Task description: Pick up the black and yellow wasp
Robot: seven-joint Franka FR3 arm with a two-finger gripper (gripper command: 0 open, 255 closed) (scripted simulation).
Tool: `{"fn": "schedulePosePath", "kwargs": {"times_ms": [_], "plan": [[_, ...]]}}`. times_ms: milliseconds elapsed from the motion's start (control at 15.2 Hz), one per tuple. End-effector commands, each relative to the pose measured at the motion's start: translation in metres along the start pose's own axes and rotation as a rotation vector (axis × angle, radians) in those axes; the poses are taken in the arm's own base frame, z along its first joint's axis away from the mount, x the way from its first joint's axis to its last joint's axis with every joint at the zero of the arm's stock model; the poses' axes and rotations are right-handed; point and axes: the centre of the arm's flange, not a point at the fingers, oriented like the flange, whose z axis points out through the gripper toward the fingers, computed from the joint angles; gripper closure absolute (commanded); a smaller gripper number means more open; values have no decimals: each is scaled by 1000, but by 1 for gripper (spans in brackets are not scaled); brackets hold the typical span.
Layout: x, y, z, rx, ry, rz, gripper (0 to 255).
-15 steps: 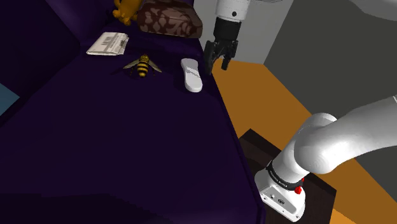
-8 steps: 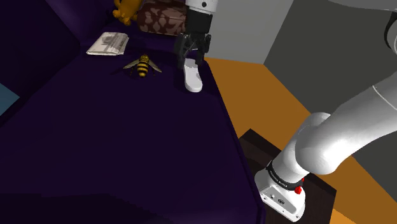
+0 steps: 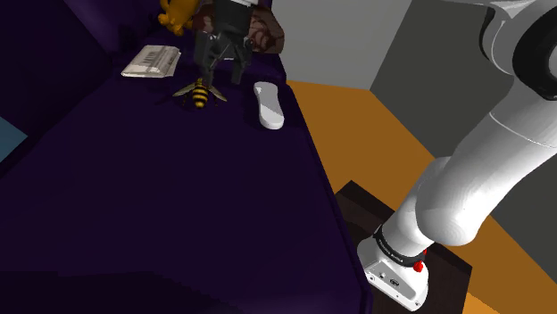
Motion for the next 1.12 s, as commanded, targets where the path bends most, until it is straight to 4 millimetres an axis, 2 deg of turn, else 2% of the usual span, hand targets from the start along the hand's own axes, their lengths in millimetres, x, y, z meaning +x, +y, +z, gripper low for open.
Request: {"fn": "schedulePosePath", "kwargs": {"times_ms": [0,462,594,660,1056], "plan": [[15,-16,0,15,6,-25,0],[15,-10,36,15,6,-25,0],[15,-9,39,15,6,-25,0],[15,-9,39,15,6,-25,255],[15,-10,39,16,6,-25,255]]}}
